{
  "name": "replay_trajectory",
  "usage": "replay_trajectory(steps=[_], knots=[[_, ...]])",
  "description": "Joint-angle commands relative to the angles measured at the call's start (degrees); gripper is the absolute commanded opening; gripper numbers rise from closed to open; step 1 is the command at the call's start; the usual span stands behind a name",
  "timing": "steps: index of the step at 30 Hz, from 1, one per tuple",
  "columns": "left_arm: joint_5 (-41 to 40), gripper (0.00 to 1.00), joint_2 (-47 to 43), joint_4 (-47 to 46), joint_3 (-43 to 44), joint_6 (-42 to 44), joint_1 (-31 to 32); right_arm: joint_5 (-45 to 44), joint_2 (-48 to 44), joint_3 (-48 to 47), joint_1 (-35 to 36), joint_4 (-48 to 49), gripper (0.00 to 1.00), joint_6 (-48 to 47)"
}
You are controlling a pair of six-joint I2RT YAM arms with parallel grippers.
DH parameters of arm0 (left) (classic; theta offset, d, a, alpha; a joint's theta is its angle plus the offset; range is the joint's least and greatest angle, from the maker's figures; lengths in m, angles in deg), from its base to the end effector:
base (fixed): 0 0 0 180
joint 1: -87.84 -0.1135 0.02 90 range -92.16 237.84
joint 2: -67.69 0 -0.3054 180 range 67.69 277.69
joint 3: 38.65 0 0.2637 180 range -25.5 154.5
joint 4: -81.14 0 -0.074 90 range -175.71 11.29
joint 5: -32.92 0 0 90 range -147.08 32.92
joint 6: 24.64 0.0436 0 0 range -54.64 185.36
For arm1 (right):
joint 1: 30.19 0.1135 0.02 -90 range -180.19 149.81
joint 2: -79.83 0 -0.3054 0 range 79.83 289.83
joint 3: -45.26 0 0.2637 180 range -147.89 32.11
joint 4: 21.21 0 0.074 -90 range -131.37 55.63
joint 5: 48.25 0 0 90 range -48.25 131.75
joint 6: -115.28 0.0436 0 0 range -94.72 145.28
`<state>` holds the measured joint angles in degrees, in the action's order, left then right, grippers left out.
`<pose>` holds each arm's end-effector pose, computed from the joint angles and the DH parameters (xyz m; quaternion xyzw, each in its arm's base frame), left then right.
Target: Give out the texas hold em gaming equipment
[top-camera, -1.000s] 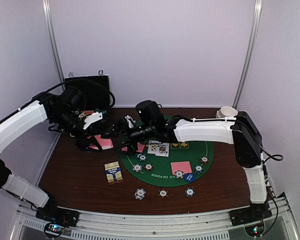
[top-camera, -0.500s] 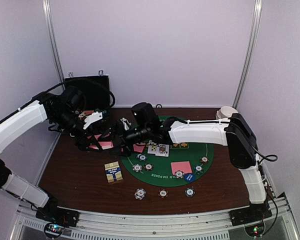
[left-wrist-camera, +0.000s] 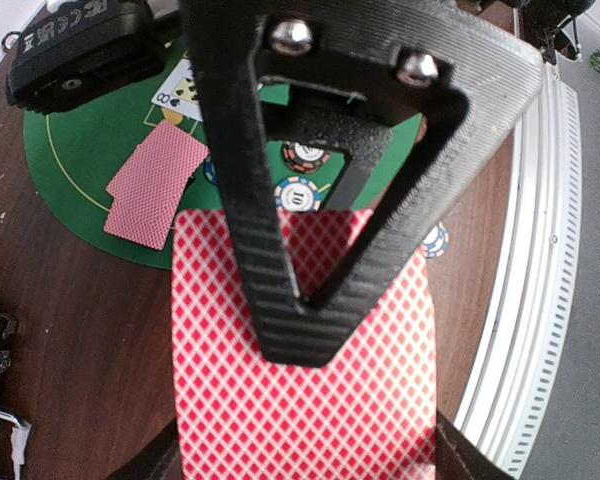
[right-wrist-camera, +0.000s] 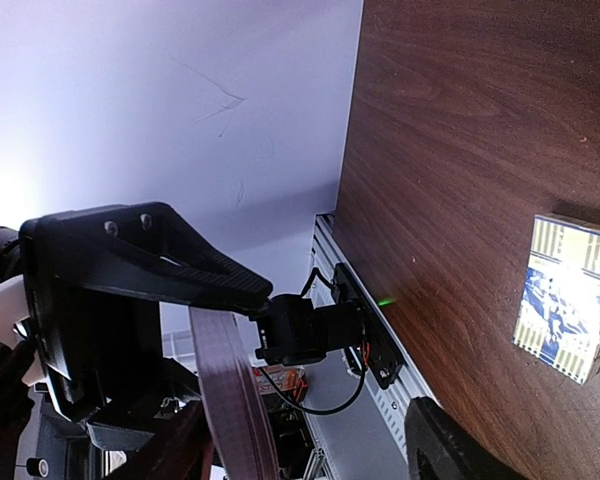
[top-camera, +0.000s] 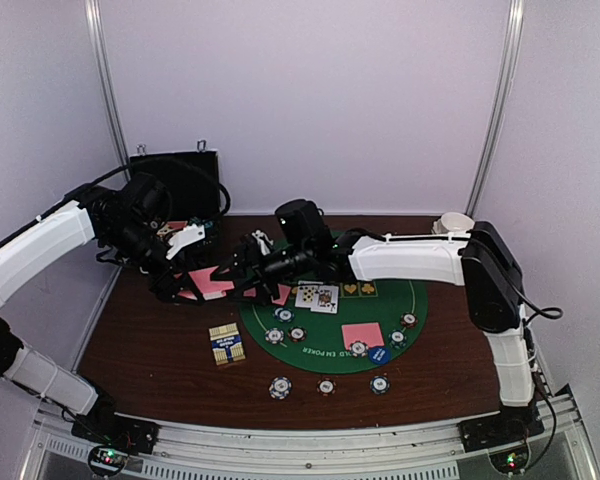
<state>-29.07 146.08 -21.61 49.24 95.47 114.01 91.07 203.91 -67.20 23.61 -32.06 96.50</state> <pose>0.2254 -0.1336 0.3521 0.4902 0.8175 -0.2309 0.1953 0.2946 0.4586 0.2742 0.1148 -0.7819 -0.6082 0.0745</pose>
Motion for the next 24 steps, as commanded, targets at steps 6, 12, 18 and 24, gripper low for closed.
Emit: replay_trajectory(steps=[6, 12, 18, 24], knots=[[1.4, 0.00, -0.3, -0.9, 2.2, -0.1, -0.5, 0.3, -4.8, 1.0, -1.1, -0.7, 0.50, -0.1], [1.3, 0.00, -0.3, -0.9, 2.0, 0.0, -0.5, 0.7, -6.5, 2.2, -1.2, 1.3, 0.32, 1.5], [1.1, 0.00, -0.5, -0.9, 2.0, 0.0, -0.5, 1.4, -7.4, 2.9, -1.4, 2.5, 0.17, 2.6], [1.0, 0.00, -0.5, -0.9, 1.8, 0.0, -0.5, 2.1, -7.8, 3.1, -1.4, 4.1, 0.12, 4.2]])
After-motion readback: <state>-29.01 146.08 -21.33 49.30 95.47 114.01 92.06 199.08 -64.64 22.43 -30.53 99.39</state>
